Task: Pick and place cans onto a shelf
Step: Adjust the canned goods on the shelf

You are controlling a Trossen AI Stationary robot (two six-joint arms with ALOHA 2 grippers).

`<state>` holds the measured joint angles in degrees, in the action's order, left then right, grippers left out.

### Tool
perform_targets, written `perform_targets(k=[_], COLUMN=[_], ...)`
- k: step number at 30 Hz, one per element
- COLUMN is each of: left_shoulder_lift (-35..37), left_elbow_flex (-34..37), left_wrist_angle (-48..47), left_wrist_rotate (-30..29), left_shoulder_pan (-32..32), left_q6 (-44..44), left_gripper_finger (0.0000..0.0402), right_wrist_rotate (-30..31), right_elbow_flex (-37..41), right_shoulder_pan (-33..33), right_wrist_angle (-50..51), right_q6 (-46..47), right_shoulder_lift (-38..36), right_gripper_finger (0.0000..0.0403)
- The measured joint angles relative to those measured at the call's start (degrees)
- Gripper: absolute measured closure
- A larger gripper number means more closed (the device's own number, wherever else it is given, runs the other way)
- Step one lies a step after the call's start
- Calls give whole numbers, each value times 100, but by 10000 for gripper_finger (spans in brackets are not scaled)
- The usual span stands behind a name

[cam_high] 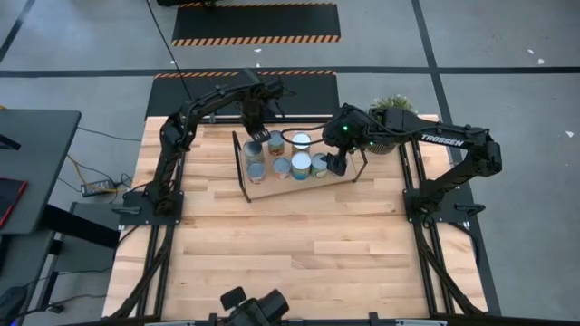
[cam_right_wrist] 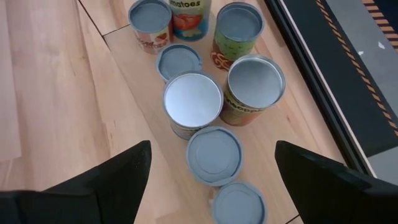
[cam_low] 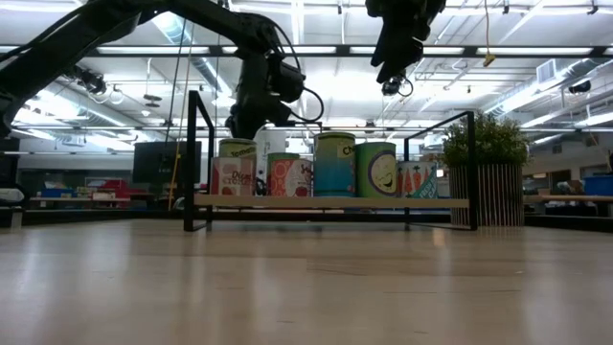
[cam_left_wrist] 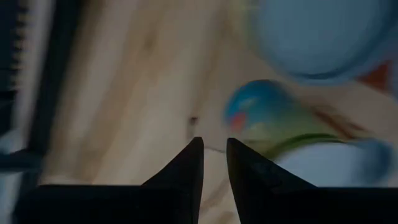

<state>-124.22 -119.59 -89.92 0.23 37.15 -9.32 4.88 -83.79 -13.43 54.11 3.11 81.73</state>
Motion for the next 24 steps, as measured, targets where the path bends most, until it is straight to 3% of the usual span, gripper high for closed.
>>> perform_targets(k=[8,16,24], left_shoulder_lift=[0,-4,-263], left_elbow_flex=[0,0,7], left_wrist_angle=[901,2055,1911], left_wrist_rotate=[-1080,-833,-576], left_shoulder_pan=[69,-18,-282], left_q6=[115,119,120], left_gripper_finger=[324,324,346], right_wrist_rotate=[0,-2,7], right_elbow_flex=[0,0,-2], right_shoulder_pan=[0,0,0], right_wrist_angle=[-120,-181,-189], right_q6=[-7,39,44], right_shoulder_lift=[0,0,0], right_gripper_finger=[54,54,54])
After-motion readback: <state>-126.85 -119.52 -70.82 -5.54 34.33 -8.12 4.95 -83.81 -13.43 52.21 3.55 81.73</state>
